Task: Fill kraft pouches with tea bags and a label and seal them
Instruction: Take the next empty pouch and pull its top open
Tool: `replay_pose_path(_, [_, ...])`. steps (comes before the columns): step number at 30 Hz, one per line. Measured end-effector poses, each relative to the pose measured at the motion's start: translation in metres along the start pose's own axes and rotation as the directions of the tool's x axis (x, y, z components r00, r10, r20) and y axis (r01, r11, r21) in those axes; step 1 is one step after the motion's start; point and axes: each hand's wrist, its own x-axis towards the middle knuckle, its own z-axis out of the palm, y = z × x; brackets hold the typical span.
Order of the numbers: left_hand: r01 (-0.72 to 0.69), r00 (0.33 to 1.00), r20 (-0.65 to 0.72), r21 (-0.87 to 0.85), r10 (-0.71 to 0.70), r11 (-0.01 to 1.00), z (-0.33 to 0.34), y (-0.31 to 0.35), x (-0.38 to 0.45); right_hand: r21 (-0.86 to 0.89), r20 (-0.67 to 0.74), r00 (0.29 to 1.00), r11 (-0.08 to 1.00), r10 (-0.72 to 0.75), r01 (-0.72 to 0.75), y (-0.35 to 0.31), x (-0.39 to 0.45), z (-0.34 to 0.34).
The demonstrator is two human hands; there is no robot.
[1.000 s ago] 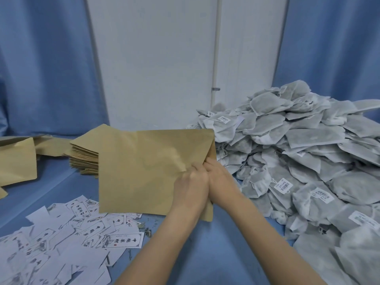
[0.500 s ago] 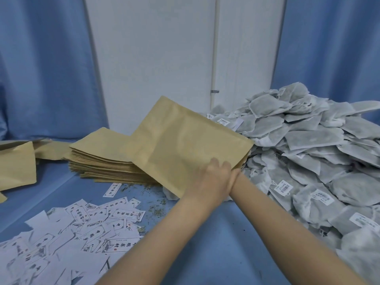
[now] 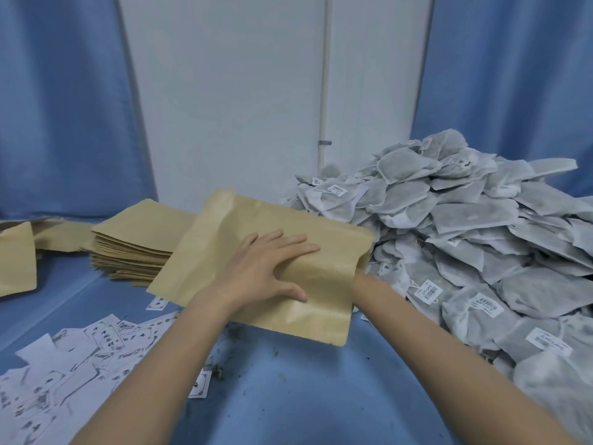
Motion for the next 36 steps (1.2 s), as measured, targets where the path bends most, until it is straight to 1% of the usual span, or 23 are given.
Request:
replay_pose_path(1, [0.015,1.0,-0.025,-0.042,-0.016,0.999,0.004,0.0,0.0,0.048,-0.055,0.996,0.996,-0.066,0.069,0.005,0.003,0.005])
replay_pose_path(2, [0.033,0.997,-0.061,-0.087,-0.039,0.996,0.009,0.0,0.001,0.098,-0.142,0.978,0.981,-0.152,0.167,0.012,0.006,0.01])
replay_pose_path(3, [0.053,0.995,-0.072,-0.132,-0.063,0.99,0.012,-0.001,0.001,0.128,-0.237,0.942,0.954,-0.237,0.272,0.018,0.008,0.016])
replay_pose_path(4, [0.076,0.992,-0.082,-0.163,-0.09,0.984,0.016,-0.002,0.0,0.186,-0.361,0.893,0.918,-0.267,0.35,0.027,0.008,0.018])
replay_pose_path(5, [0.098,0.989,-0.09,-0.176,-0.115,0.98,0.02,-0.004,0.0,0.246,-0.459,0.85,0.882,-0.26,0.403,0.041,0.009,0.02])
replay_pose_path(6, [0.114,0.986,-0.099,-0.176,-0.133,0.978,0.025,-0.005,0.001,0.295,-0.54,0.819,0.867,-0.196,0.402,0.055,0.008,0.02])
replay_pose_path(7, [0.139,0.983,-0.09,-0.184,-0.158,0.973,0.028,-0.006,0.001,0.319,-0.599,0.794,0.879,-0.104,0.355,0.072,0.008,0.022])
replay_pose_path(8, [0.16,0.98,-0.082,-0.197,-0.179,0.967,0.032,-0.007,0.001,0.298,-0.634,0.774,0.918,-0.016,0.262,0.087,0.009,0.024])
replay_pose_path(9, [0.181,0.977,-0.071,-0.216,-0.201,0.959,0.036,-0.007,0.002,0.242,-0.645,0.762,0.96,0.052,0.139,0.102,0.009,0.025])
replay_pose_path(10, [0.194,0.974,-0.069,-0.236,-0.216,0.952,0.039,-0.008,0.003,0.174,-0.627,0.772,0.985,0.108,0.005,0.116,0.012,0.027])
replay_pose_path(11, [0.208,0.971,-0.063,-0.256,-0.231,0.944,0.042,-0.009,0.005,0.115,-0.6,0.788,0.989,0.141,-0.089,0.124,0.014,0.028])
replay_pose_path(12, [0.218,0.969,-0.057,-0.268,-0.241,0.938,0.046,-0.01,0.006,0.055,-0.567,0.811,0.989,0.146,-0.14,0.128,0.015,0.029])
replay_pose_path(15, [0.251,0.964,-0.02,-0.278,-0.267,0.927,0.054,-0.01,0.01,-0.128,-0.487,0.869,0.978,0.085,-0.168,0.126,0.025,0.036])
replay_pose_path(17, [0.261,0.962,-0.004,-0.27,-0.273,0.927,0.059,-0.011,0.013,-0.147,-0.446,0.89,0.974,0.092,-0.174,0.121,0.032,0.038])
replay_pose_path(18, [0.267,0.961,-0.002,-0.263,-0.277,0.927,0.061,-0.012,0.014,-0.105,-0.445,0.889,0.98,0.105,-0.168,0.12,0.035,0.038])
replay_pose_path(20, [0.28,0.956,-0.008,-0.267,-0.293,0.922,0.064,-0.014,0.014,0.043,-0.508,0.852,0.992,0.126,-0.122,0.123,0.034,0.037])
replay_pose_path(23, [0.293,0.95,-0.013,-0.301,-0.311,0.907,0.067,-0.016,0.012,0.251,-0.67,0.729,0.967,0.142,0.043,0.134,0.023,0.029])
replay_pose_path(25, [0.298,0.948,-0.012,-0.312,-0.317,0.902,0.068,-0.018,0.011,0.33,-0.7,0.702,0.932,0.135,0.15,0.136,0.015,0.024])
replay_pose_path(28, [0.314,0.942,-0.006,-0.326,-0.335,0.891,0.068,-0.022,0.009,0.343,-0.705,0.708,0.893,0.041,0.29,0.131,0.01,0.021])
replay_pose_path(31, [0.324,0.941,0.004,-0.298,-0.339,0.898,0.068,-0.023,0.007,0.406,-0.703,0.71,0.842,0.039,0.356,0.128,0.01,0.02])
replay_pose_path(34, [0.322,0.942,0.0,-0.285,-0.336,0.903,0.07,-0.022,0.003,0.423,-0.673,0.74,0.819,-0.003,0.388,0.122,0.009,0.017])
replay_pose_path(36, [0.312,0.945,0.001,-0.294,-0.327,0.903,0.072,-0.021,0.0,0.447,-0.616,0.785,0.789,-0.07,0.421,0.114,0.007,0.018])
